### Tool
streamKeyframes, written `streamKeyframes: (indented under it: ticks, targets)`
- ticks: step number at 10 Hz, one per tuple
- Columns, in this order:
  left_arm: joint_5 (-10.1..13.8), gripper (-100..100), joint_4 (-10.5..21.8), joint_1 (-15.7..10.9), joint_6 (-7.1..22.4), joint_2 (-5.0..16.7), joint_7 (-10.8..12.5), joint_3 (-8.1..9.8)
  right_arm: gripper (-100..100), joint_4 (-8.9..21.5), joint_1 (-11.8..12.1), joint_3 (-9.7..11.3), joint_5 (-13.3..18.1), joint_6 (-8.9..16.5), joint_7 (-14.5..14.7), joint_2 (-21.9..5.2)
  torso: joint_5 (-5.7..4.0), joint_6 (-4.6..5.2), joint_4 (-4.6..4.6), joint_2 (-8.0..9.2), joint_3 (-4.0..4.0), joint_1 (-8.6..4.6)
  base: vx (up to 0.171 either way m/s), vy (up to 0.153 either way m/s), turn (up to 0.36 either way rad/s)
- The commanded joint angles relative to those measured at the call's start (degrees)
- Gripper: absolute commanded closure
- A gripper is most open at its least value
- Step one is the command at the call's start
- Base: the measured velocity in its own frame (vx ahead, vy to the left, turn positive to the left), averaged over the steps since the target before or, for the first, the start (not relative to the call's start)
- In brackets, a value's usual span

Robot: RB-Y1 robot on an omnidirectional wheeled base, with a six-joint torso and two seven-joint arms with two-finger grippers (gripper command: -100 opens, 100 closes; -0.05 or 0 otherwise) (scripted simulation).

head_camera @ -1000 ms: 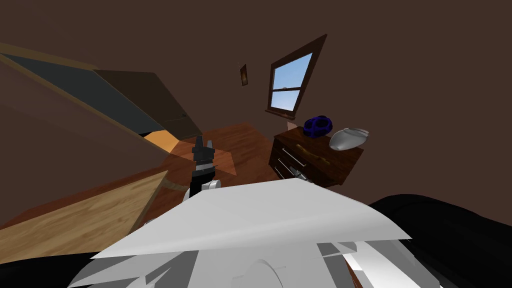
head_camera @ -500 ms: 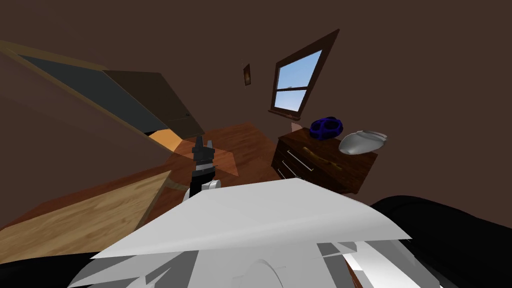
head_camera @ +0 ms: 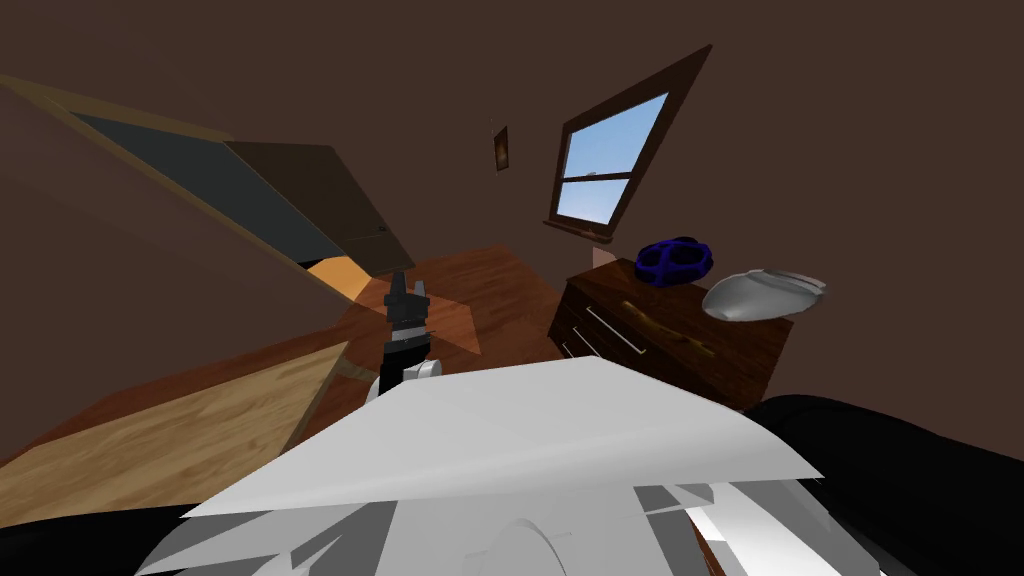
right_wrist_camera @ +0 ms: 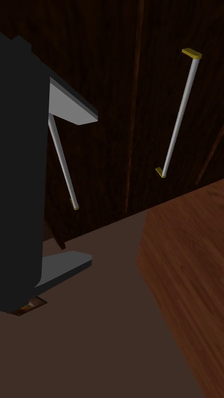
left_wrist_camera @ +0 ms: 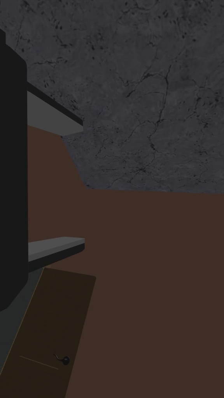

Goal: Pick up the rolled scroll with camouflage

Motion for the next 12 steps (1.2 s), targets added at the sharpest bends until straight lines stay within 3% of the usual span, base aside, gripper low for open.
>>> streamKeyframes:
  ticks: [1,2,3,4,5,6,7,8,9,10,11,12]
  targets:
    - [0.00,0,0.00,0.00,0.00,0.00,0.00,0.00,-100,2.86,2.27,0.46,-0.90,-0.26,1.21,-2.86,0.00,0.00,0.00,0.00,0.00,0.00,0.086,0.041,0.104]
    - [0.00,0,0.00,0.00,0.00,0.00,0.00,0.00,-100,3.42,2.27,0.46,-0.90,-0.26,1.21,-3.65,0.00,-0.03,-0.01,-0.07,-0.03,0.01,0.089,0.055,0.072]
    - [0.00,0,0.00,0.00,0.00,0.00,0.00,0.00,-100,6.14,4.36,0.79,-1.67,-0.31,2.53,-5.66,0.01,-0.01,-0.01,-0.07,-0.04,0.06,0.127,0.095,0.127]
    - [0.00,0,0.00,0.00,0.00,0.00,0.00,-0.01,-100,6.14,4.89,0.79,-1.67,-0.31,2.53,-6.70,0.03,-0.02,-0.03,-0.19,-0.10,0.19,0.111,0.068,0.034]
    - [0.00,0,0.00,0.01,0.00,0.00,0.00,0.00,-100,8.79,7.41,1.11,-2.44,-0.37,3.83,-8.22,0.05,0.00,-0.04,-0.16,-0.09,0.16,0.125,0.082,0.098]
    - [0.00,0,0.00,0.00,0.00,0.00,0.00,-0.01,-100,8.79,7.46,1.11,-2.44,-0.37,3.83,-9.65,0.04,-0.02,-0.04,-0.21,-0.11,0.19,0.105,0.068,0.046]
    - [0.00,0,0.00,0.00,0.00,0.00,0.00,0.00,-100,11.37,9.75,1.42,-3.18,-0.43,5.11,-11.32,0.04,-0.02,-0.03,-0.16,-0.09,0.15,0.109,0.070,0.105]
    - [0.00,0,0.00,0.00,0.00,0.00,0.00,0.00,-100,11.37,9.98,1.42,-3.18,-0.43,5.11,-12.50,0.04,-0.02,-0.03,-0.17,-0.09,0.15,0.091,0.054,0.054]
    - [0.00,0,0.00,0.00,0.00,0.00,0.00,0.00,-100,13.65,12.41,1.71,-3.89,-0.50,6.36,-14.64,0.03,-0.02,-0.02,-0.12,-0.07,0.11,0.117,0.053,0.100]
    - [0.00,0,0.00,0.00,0.00,0.00,0.00,0.00,-100,13.84,12.41,1.71,-3.89,-0.50,6.36,-15.22,0.03,-0.03,-0.03,-0.18,-0.10,0.08,0.100,0.039,0.050]
    - [0.00,0,0.00,0.00,0.00,0.00,0.00,0.00,-100,16.20,14.36,1.98,-4.57,-0.58,7.58,-17.60,0.01,-0.01,-0.02,-0.13,-0.08,0.06,0.111,0.055,0.105]
    - [0.00,0,0.00,0.00,0.00,0.00,0.00,0.00,-100,16.20,14.76,1.98,-4.57,-0.58,7.58,-17.81,0.02,-0.03,-0.03,-0.16,-0.09,0.11,0.108,0.037,0.051]
